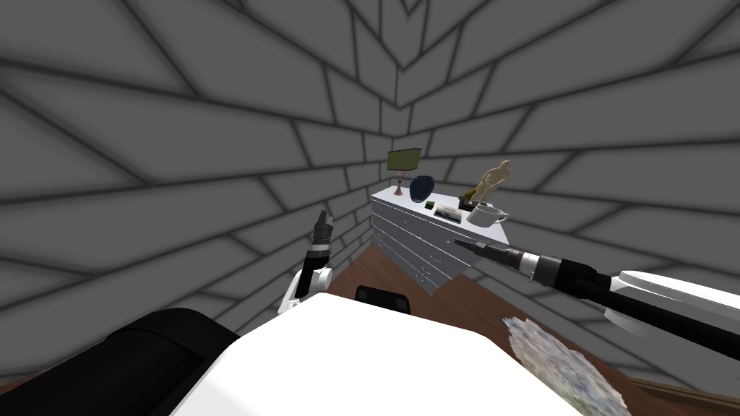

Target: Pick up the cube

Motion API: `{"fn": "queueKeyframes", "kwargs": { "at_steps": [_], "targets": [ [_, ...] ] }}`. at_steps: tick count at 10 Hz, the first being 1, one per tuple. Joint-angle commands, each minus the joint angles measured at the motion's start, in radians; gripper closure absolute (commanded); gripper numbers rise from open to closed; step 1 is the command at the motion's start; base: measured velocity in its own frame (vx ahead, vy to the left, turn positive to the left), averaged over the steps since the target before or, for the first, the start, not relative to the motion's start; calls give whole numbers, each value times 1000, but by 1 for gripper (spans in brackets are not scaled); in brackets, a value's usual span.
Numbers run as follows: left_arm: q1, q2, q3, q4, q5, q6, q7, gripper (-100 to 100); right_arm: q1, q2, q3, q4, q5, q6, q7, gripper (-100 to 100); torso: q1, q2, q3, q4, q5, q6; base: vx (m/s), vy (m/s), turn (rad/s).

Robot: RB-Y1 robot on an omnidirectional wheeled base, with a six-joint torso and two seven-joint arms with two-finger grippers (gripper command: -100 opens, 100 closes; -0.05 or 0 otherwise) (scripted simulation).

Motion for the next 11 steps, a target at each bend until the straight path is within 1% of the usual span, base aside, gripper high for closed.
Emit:
{"fn": "queueKeyframes", "kwargs": {
  "at_steps": [1, 2, 3, 4, 5, 6, 7, 8, 9, 10, 11],
  "targets": [
    [0, 0, 0, 0, 0, 0, 0, 0, 3, -41, -2, -1, 0, 1, -3, -100, 0, 0, 0, 0, 0, 0, 9, -2, -2],
    [0, 0, 0, 0, 0, 0, 0, 0, 8, -75, 3, 19, 6, -11, -19, -100, 0, 1, 0, 0, 0, 0, 22, 0, 106],
    [0, 0, 0, 0, 0, 0, 0, 0, 8, -107, 3, 19, 6, -11, -19, -100, 0, 0, 0, 0, 0, 0, 25, -10, 77],
    [0, 0, 0, 0, 0, 0, 0, 0, 13, -139, 9, 38, 12, -23, -36, -100, 0, 0, 0, 0, 0, 0, 40, -20, 134],
    [0, 0, 0, 0, 0, 0, 0, 0, 13, -167, 9, 38, 12, -23, -36, -100, -1, -1, -1, 0, 0, 0, 41, -22, 59],
    [0, 0, 0, 0, 0, 0, 0, 0, 13, -185, 9, 38, 12, -23, -36, -100, -1, -1, -1, 0, 0, 0, 20, -11, -16],
    [0, 0, 0, 0, 0, 0, 0, 0, 19, -221, 15, 56, 18, -35, -54, -100, 0, 0, 0, 0, 0, 0, 39, -16, 133],
    [0, 0, 0, 0, 0, 0, 0, 0, 19, -249, 15, 56, 18, -35, -54, -100, -1, -1, -1, 0, 0, -1, 39, -27, 82],
    [0, 0, 0, 0, 0, 0, 0, 0, 24, -281, 22, 73, 24, -48, -71, -100, -1, -1, -1, 0, 0, 0, 65, -37, 137],
    [0, 0, 0, 0, 0, 0, 0, 0, 24, -312, 22, 73, 24, -48, -71, -100, -2, -3, -2, -1, -1, 0, 56, -36, 70],
    [0, 0, 0, 0, 0, 0, 0, 0, 24, -317, 22, 73, 24, -48, -71, -100, -2, -3, -2, -1, -1, 0, 20, -14, -7]
  ]
}}
